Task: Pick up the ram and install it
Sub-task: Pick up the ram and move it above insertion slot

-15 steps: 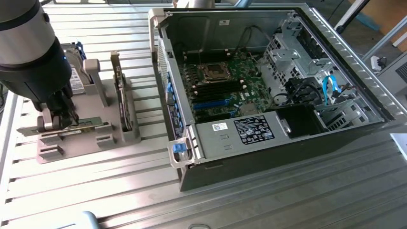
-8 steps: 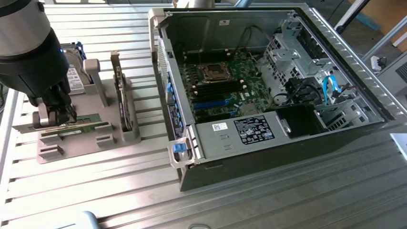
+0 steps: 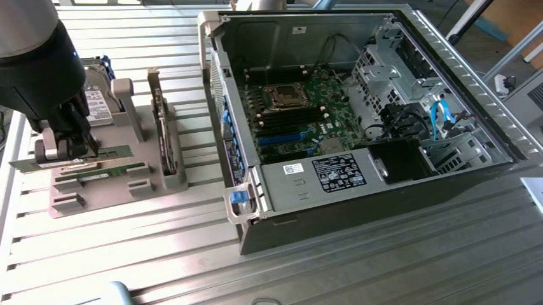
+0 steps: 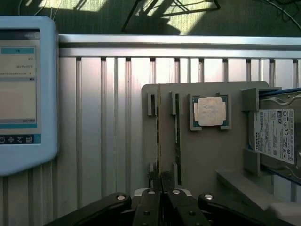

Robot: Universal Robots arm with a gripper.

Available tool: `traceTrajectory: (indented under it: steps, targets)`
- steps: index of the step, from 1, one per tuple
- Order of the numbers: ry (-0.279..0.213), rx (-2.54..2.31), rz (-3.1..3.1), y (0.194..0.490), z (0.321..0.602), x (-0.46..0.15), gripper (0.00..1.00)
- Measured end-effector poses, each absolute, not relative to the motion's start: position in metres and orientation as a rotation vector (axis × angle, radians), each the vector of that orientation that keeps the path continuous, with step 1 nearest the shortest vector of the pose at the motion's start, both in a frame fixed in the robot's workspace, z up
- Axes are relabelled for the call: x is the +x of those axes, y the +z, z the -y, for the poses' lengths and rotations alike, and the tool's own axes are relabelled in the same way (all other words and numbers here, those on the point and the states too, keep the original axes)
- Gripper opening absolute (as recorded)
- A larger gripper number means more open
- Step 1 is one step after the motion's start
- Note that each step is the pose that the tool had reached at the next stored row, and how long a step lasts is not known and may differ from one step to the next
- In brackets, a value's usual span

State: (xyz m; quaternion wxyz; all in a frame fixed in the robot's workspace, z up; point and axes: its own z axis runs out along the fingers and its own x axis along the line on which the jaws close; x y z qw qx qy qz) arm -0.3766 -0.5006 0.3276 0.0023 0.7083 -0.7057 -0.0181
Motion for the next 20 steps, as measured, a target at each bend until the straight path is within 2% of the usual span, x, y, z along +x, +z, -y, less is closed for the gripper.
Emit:
traceTrajectory:
  steps: [20]
  targets:
    - [-0.057,2.222,2.214,0.370,0.501,-0.376,0.12]
